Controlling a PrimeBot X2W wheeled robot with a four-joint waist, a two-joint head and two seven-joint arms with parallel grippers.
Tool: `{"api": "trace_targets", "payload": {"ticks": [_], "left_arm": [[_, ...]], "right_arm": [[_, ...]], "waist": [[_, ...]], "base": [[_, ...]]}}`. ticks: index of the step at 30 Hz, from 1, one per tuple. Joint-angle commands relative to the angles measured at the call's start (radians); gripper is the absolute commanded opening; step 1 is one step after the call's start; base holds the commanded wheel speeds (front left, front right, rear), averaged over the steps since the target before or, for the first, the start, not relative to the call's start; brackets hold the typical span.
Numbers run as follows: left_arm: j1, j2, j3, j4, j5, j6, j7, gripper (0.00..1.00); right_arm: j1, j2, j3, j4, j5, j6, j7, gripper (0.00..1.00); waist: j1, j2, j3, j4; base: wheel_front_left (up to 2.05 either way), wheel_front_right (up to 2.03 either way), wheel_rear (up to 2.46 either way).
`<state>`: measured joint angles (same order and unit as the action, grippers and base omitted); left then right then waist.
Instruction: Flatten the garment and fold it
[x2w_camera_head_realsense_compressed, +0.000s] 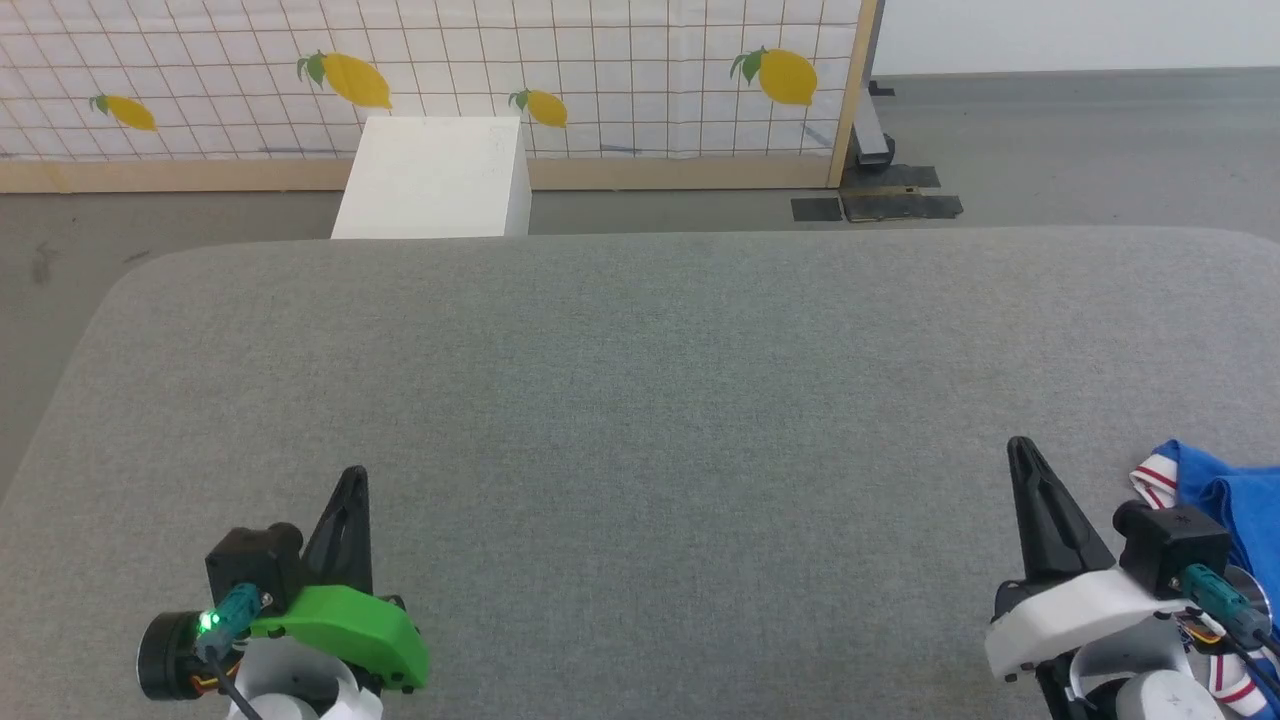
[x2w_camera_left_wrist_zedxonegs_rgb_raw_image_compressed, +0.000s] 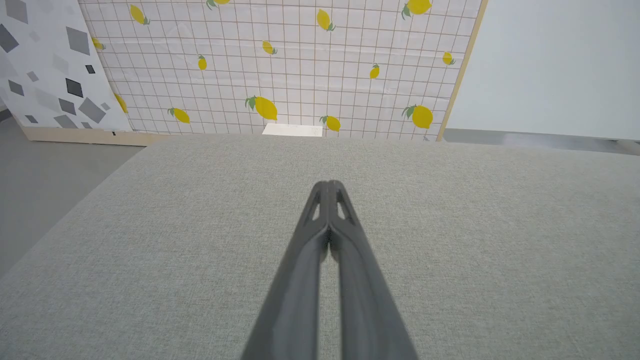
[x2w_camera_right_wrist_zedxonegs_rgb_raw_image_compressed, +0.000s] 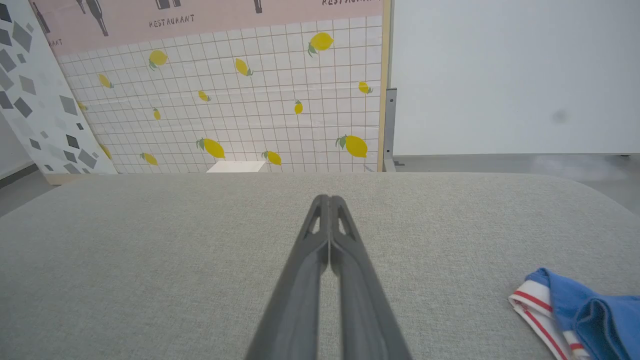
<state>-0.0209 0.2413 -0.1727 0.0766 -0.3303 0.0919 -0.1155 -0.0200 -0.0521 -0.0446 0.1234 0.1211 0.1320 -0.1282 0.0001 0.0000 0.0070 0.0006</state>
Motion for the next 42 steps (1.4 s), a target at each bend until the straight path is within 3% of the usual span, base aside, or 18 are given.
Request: {"api": "trace_targets", "payload": {"ticks": [1,42], "left_arm": [[0.008,-0.011,0.008,-0.007,0.022,-0.008,0.005,0.0],[0.014,-0.105,0.094,-0.043,0.182,-0.052,0.062,0.0]], "right_arm": [[0.007,0.001,0.003,-0.009,-0.012,0.0,0.007,0.0],[0.014,0.001,0.024,-0.069,-0.069,-0.001,0.07,0.0]], "waist": [[-0.0001,0.0,0.0,0.0],[-0.0001,0.0,-0.004,0.0]], "base": [[0.0,0.0,0.0],[0.0,0.0,0.0]]}}
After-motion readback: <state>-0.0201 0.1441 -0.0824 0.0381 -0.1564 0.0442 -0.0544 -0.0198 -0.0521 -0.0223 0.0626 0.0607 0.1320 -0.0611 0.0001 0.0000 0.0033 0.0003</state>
